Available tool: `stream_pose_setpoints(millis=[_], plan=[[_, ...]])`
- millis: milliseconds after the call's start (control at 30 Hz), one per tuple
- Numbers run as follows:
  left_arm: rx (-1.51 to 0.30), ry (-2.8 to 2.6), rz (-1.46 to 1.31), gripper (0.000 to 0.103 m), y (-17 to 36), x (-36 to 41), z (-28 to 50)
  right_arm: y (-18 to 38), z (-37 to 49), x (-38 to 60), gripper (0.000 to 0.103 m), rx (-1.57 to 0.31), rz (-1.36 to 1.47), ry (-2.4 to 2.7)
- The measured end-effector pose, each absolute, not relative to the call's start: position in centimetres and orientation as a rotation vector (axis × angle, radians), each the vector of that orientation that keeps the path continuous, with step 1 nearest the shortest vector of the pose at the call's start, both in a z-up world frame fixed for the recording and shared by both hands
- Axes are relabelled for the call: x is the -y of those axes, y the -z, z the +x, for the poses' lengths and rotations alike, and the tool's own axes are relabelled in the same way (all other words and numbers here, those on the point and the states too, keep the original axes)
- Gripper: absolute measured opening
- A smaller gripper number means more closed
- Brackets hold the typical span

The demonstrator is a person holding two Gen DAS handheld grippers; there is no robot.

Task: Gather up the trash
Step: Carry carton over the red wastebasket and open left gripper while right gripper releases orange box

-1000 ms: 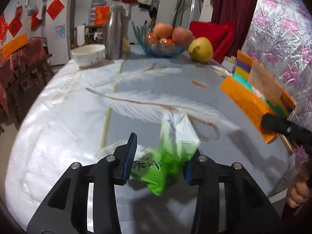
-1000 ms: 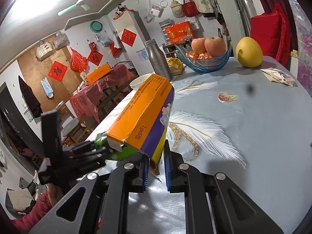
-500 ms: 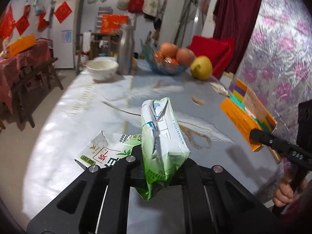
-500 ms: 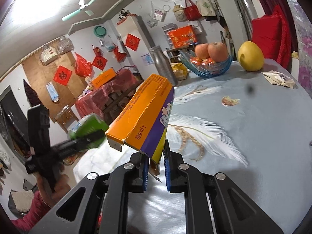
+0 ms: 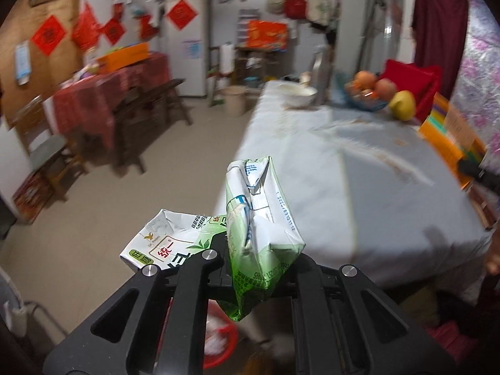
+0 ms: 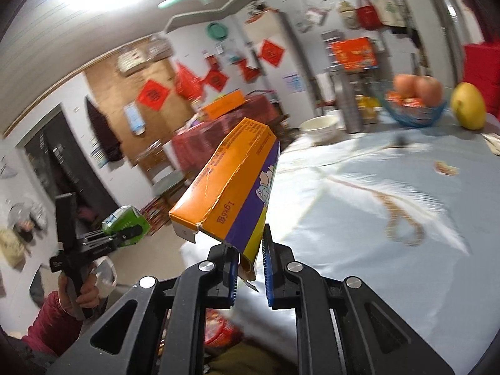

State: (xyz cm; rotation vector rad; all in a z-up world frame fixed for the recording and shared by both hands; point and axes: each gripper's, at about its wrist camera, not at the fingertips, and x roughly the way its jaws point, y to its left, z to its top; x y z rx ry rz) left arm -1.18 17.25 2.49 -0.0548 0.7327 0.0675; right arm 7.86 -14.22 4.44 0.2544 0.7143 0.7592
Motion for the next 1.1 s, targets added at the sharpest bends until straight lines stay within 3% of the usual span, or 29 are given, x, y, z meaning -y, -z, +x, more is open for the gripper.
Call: stream_pose_setpoints(millis=[300,567,633,667,700,833,1100], plan=[[-0.873,-0.164,-0.232,0.011,6.6,-26.5,-8.7,-5.8,3.6,3.8,0.014,-0.785,0.122,-0.92],[-1.046,-0.104,-0.39,0.013,17.4,-29.6,-7.4,-4.6,1.5,-3.4,0.014,-0.882,0.03,-1.0],[-1.105,-0.091,-0.401,0.027,19.8,-29.2,-6.7,-4.0,1.5,-4.7,0.014,-0.911,0.014,-1.01],[-1.14,-0.103,-0.403,0.05,20.8,-29.0,-6.5,-3.7,1.6,-5.4,0.014,-0.925,0.007,-1.012],[-1.155,-0.113,-0.408,0.066,21.3,-29.0,-6.4,-3.5,1.8,-5.7,0.014,-0.934,0.002,-1.013],[-1.137,-0.133,-0.354,0.071,20.5,-28.9,-6.7,-2.4,2.1,-6.7,0.014,-0.973,-0.013,-1.02],[-1.031,-0.35,-0.287,0.093,15.4,-33.3,-9.2,1.0,0.6,-10.6,0.014,-1.076,-0.104,-1.085]])
